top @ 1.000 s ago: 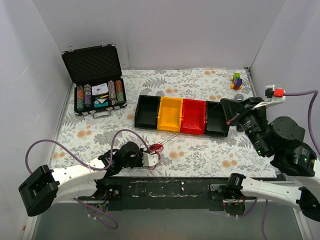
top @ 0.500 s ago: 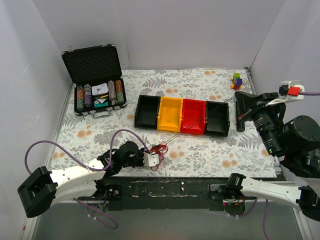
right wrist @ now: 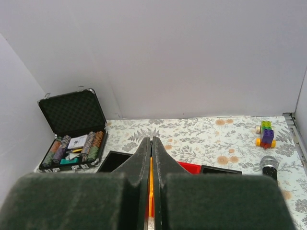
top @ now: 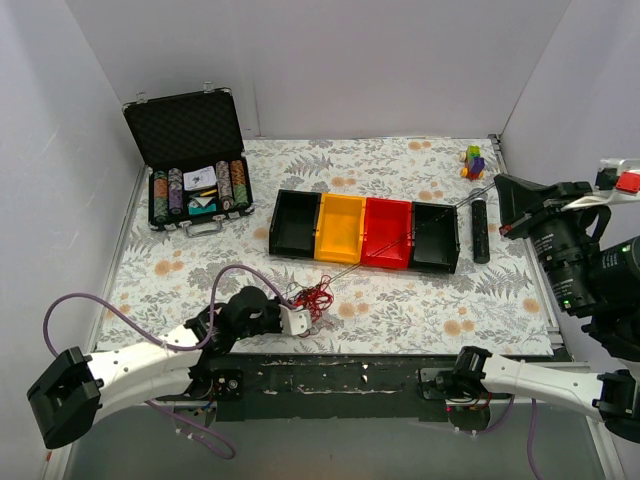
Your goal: Untangle the cables
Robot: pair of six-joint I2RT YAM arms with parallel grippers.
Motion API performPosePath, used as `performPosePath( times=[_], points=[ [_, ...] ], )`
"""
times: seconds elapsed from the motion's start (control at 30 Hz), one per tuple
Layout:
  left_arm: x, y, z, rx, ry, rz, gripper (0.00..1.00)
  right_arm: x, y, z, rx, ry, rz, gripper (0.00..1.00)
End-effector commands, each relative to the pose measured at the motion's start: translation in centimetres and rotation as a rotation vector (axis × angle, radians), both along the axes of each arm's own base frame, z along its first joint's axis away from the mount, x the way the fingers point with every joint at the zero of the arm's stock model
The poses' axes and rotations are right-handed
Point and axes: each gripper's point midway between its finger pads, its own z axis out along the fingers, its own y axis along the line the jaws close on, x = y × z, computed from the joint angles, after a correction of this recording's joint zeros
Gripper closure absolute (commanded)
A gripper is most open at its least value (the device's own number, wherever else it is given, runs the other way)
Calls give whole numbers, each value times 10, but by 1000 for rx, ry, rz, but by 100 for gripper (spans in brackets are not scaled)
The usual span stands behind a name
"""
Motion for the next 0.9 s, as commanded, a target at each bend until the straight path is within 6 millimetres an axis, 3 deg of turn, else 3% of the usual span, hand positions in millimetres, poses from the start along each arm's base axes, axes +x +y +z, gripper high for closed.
performPosePath(
  times=[0.0, 0.07, 0.13, 0.2, 0.3, 0.37, 0.5, 0.6, 0.67, 0.87],
  points=[
    [-10, 40, -33, 160, 86, 89, 100, -4, -14, 29, 167, -23, -23, 99],
    [-4, 36, -25, 155, 68, 100, 100, 3, 12, 6, 118, 30, 16, 99],
    [1, 33, -16, 148, 51, 98, 100, 7, 15, -4, 99, 54, -2, 99],
    [-1, 37, -19, 175, 58, 88, 100, 3, -8, 11, 124, 22, -54, 99],
    [-8, 55, -37, 242, 53, 71, 100, -15, -58, 54, 229, -85, -105, 99],
    [-11, 69, -49, 271, 37, 71, 100, -22, -74, 67, 250, -123, -116, 99],
    [-15, 92, -69, 353, 16, 62, 100, -17, -81, 68, 187, -99, -192, 99],
    [-16, 99, -74, 384, 23, 65, 100, -20, -95, 73, 211, -129, -221, 99],
    [-15, 97, -73, 382, 31, 70, 100, -24, -102, 77, 228, -148, -221, 99],
    [-5, 84, -63, 342, 39, 94, 100, -15, -83, 63, 182, -100, -206, 99]
  ],
)
